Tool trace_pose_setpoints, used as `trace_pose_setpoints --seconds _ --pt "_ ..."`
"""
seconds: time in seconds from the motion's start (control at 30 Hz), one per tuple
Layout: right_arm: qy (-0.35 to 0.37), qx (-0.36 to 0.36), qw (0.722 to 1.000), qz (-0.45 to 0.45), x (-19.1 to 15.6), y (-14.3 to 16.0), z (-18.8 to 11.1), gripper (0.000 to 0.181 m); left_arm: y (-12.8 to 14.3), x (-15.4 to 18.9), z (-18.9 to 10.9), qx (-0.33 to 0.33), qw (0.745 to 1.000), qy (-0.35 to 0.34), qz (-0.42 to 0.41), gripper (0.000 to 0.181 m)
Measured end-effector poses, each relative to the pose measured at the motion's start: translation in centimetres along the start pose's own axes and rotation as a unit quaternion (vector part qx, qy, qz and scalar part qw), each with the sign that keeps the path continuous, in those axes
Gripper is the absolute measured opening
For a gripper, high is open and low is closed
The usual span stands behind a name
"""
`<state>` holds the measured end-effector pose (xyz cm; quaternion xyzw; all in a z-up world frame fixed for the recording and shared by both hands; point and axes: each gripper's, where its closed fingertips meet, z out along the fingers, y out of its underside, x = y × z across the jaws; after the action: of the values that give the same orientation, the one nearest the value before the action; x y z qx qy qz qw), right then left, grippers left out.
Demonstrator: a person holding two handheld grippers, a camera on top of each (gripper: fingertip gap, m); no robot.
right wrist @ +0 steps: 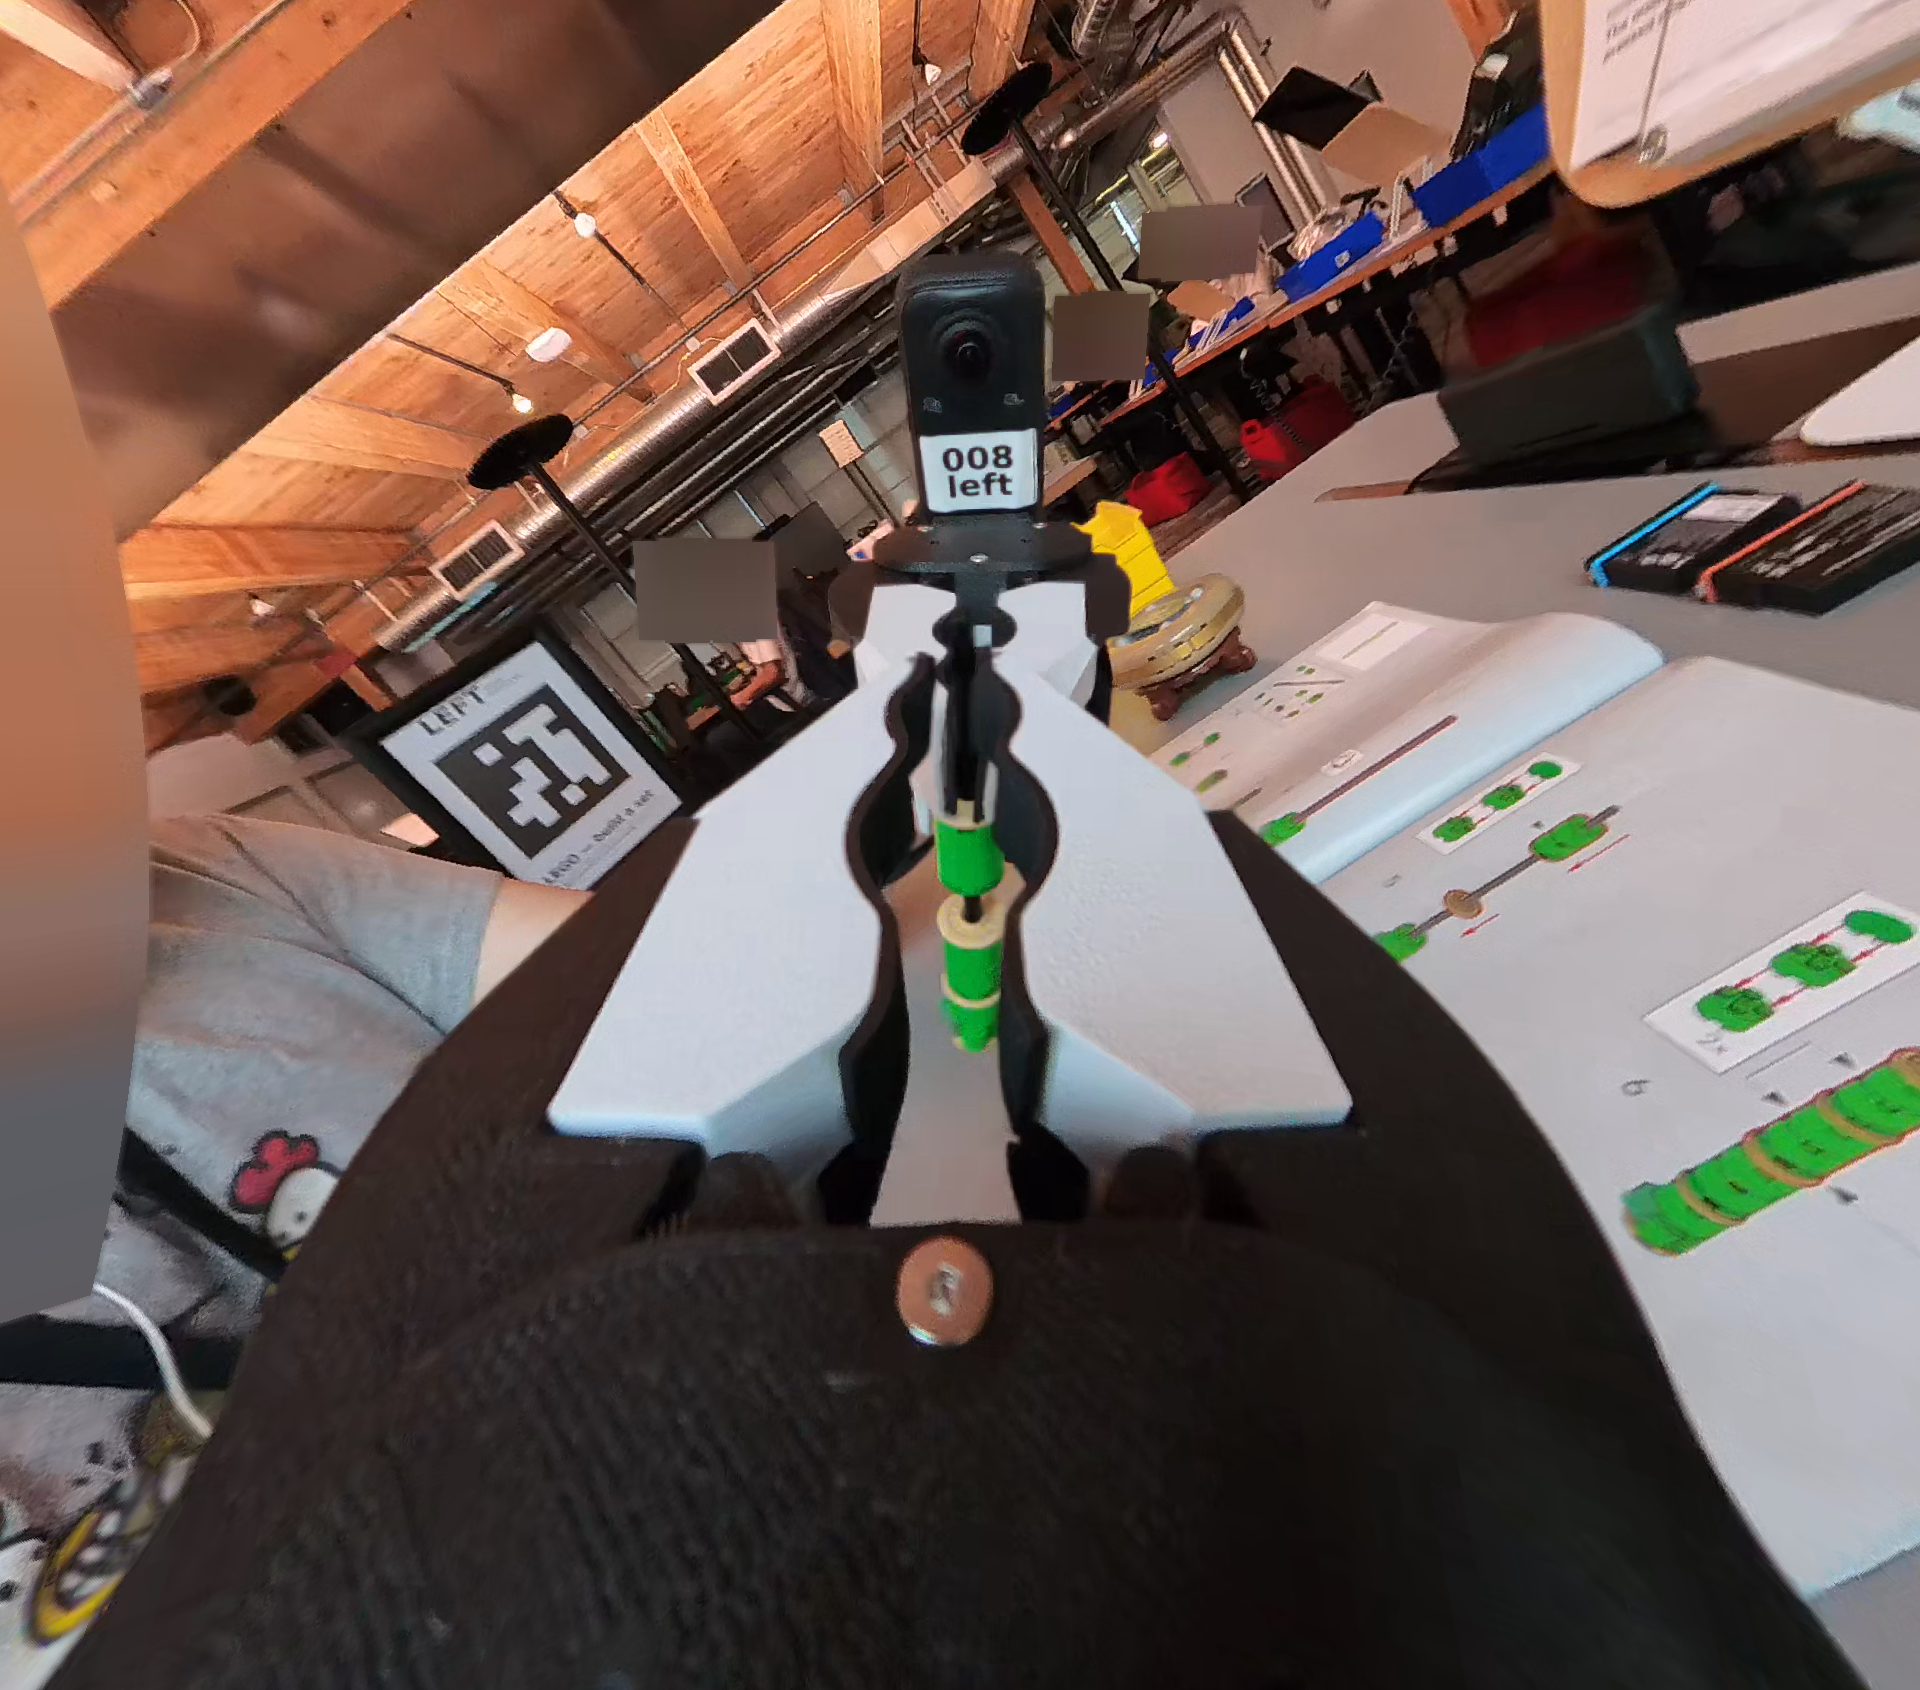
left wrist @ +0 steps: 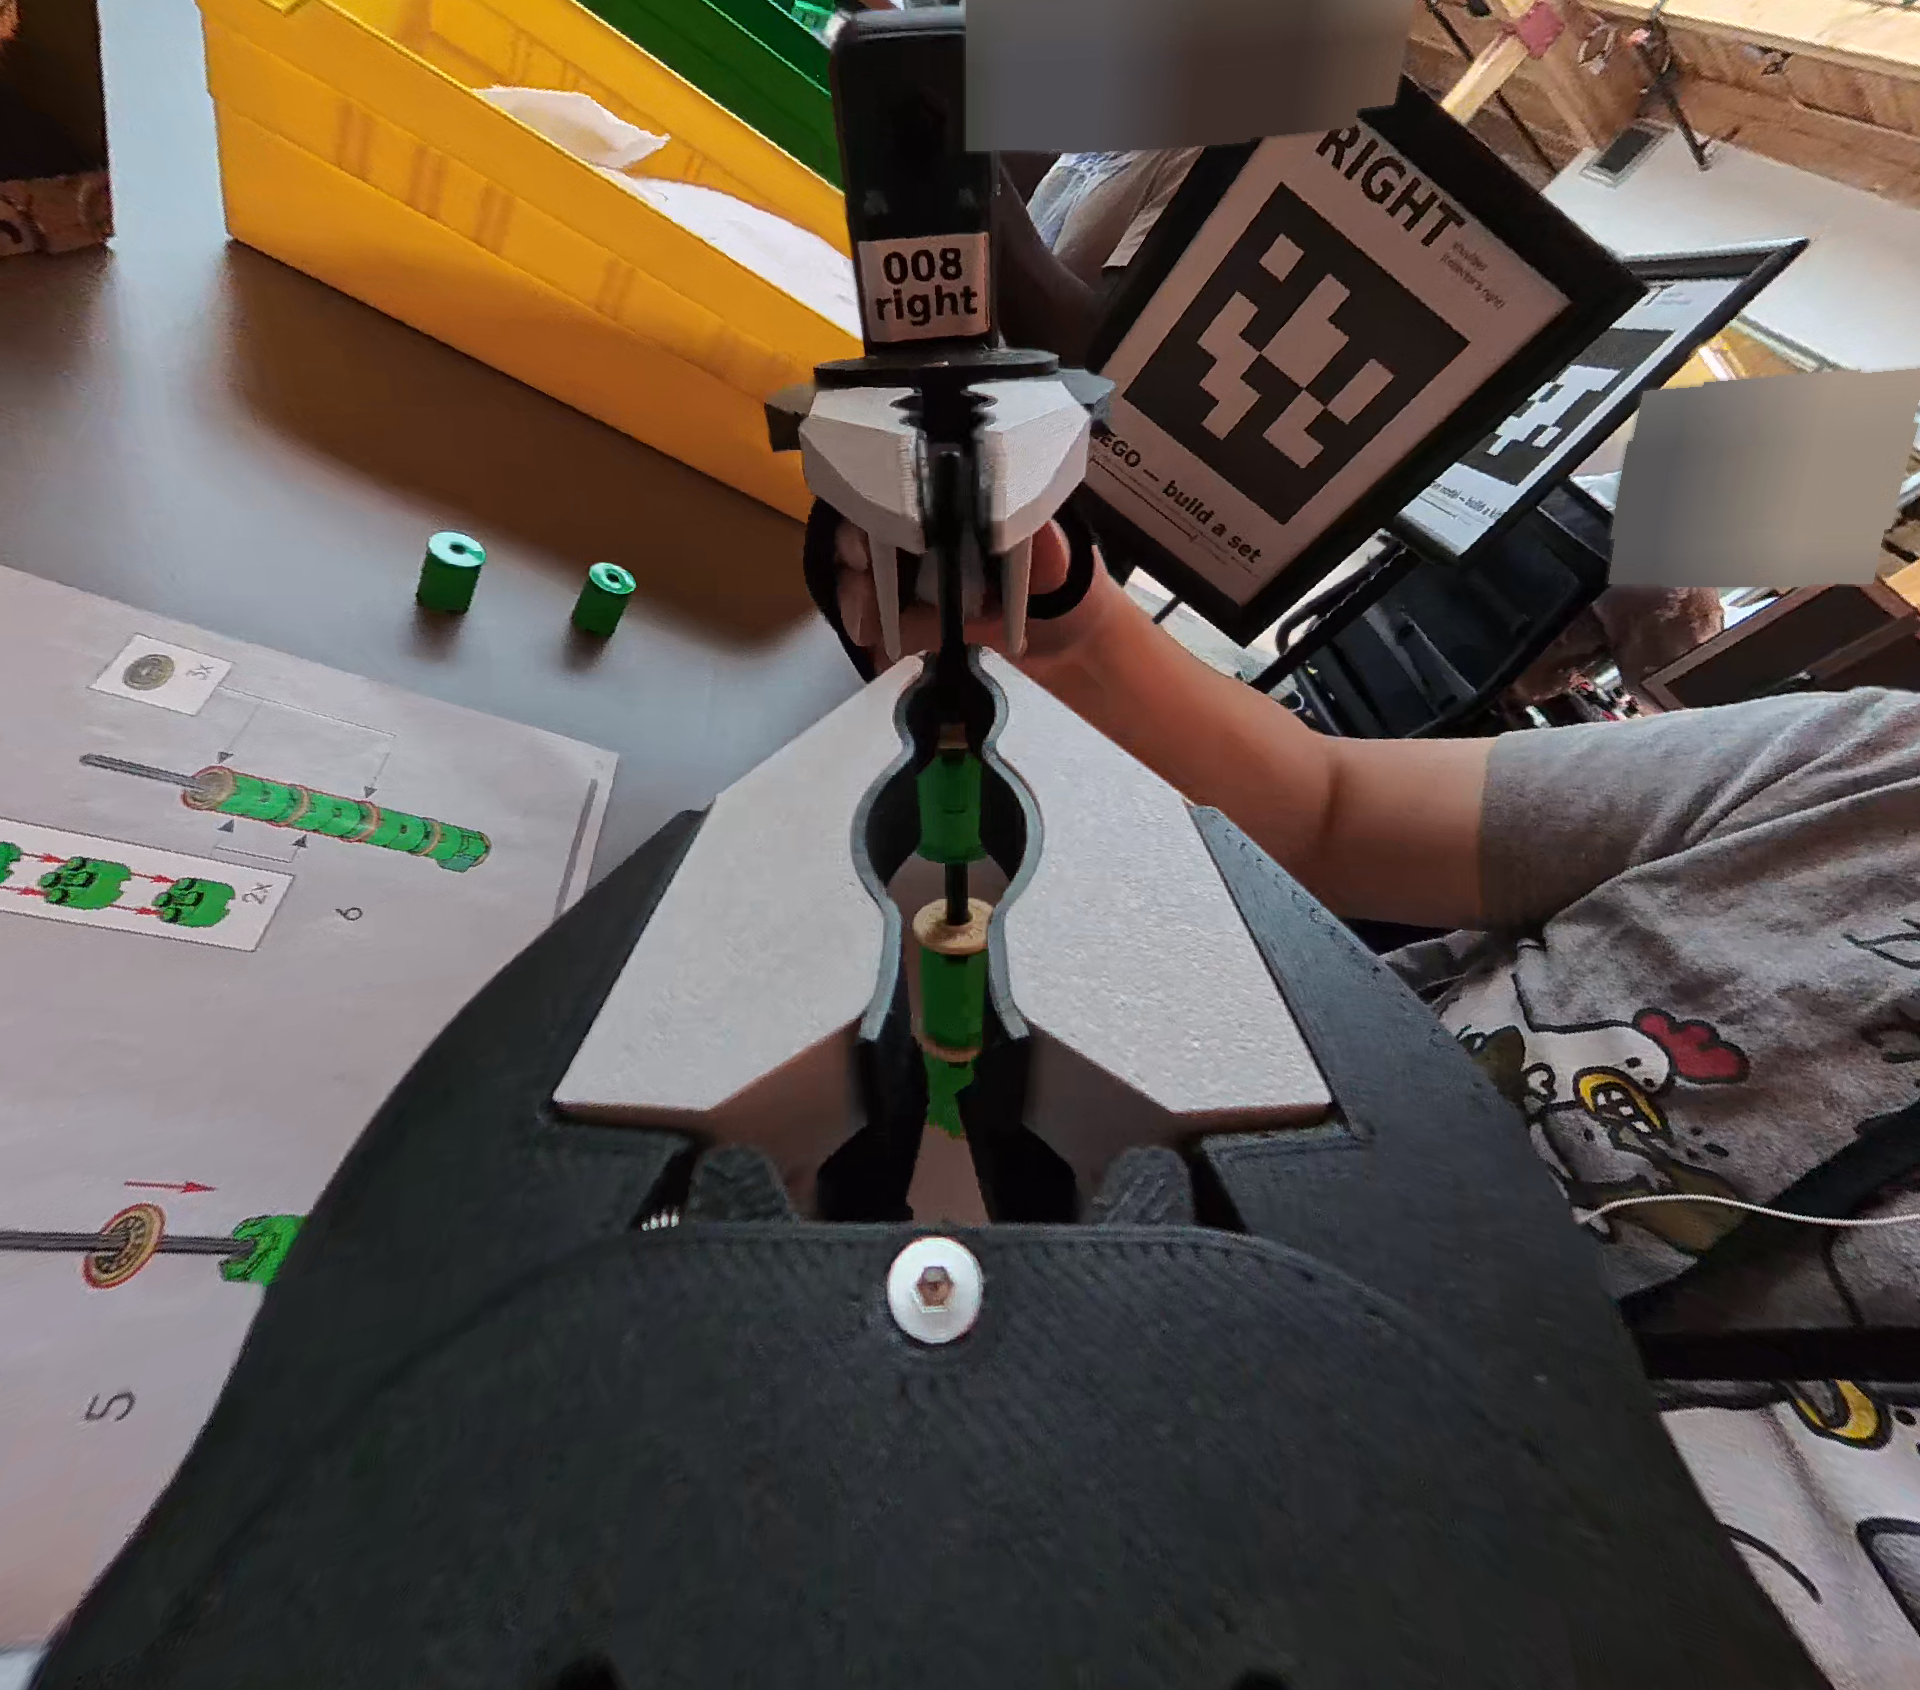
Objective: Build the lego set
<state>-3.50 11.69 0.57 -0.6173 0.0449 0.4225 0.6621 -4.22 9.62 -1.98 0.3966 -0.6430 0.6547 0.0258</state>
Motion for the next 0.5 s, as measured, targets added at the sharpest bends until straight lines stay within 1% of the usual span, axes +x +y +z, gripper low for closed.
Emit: trace_pose_setpoints --seconds 0.03,0.07,0.1,0.13,0.17,0.2,0.23,0.27,0.3,0.33,0.37,0.5 --pt "0.01 0.0 1.0 -0.018 0.1 -0.2 -0.1 0.015 -0.1 -0.2 -0.5 -0.001 1.0 -0.009 0.002 0.0" --pt "0.036 -0.003 0.998 -0.043 0.5 -0.4 -0.5 0.021 -0.3 -0.6 -1.1 0.001 1.0 -0.021 0.004 0.0" --pt "0.071 -0.007 0.994 -0.079 1.1 -0.8 -1.1 0.022 -0.4 -1.1 -1.8 0.003 0.999 -0.034 0.006 0.0" --pt "0.118 -0.013 0.985 -0.122 1.9 -1.2 -1.9 0.021 -0.5 -1.6 -2.5 0.006 0.999 -0.046 0.006 0.0" --pt "0.179 -0.024 0.969 -0.17 3.0 -1.7 -3.0 0.02 -0.5 -2.1 -3.1 0.007 0.998 -0.056 0.002 0.0" --pt "0.25 -0.042 0.941 -0.224 4.2 -2.2 -4.3 0.019 -0.6 -2.4 -3.7 0.011 0.998 -0.059 -0.004 0.0" --pt "0.313 -0.062 0.906 -0.277 5.2 -2.7 -5.7 0.018 -0.7 -2.6 -4.2 0.018 0.998 -0.058 -0.011 0.0" --pt "0.356 -0.077 0.875 -0.32 5.6 -3.1 -6.8 0.017 -0.9 -2.8 -4.7 0.025 0.998 -0.057 -0.019 0.0" --pt "0.383 -0.087 0.852 -0.345 5.8 -3.5 -7.6 0.015 -1.0 -3.0 -5.0 0.03 0.998 -0.058 -0.024 0.0" --pt "0.4 -0.092 0.841 -0.353 6.0 -3.6 -8.1 0.015 -0.9 -3.1 -5.3 0.03 0.997 -0.059 -0.027 0.0" --pt "0.412 -0.102 0.837 -0.346 6.4 -3.5 -8.6 0.015 -0.9 -3.3 -5.5 0.029 0.997 -0.062 -0.028 0.0" --pt "0.455 -0.169 0.83 -0.274 9.1 -1.3 -10.9 0.02 -0.7 -3.8 -6.0 0.025 0.996 -0.076 -0.026 0.0"
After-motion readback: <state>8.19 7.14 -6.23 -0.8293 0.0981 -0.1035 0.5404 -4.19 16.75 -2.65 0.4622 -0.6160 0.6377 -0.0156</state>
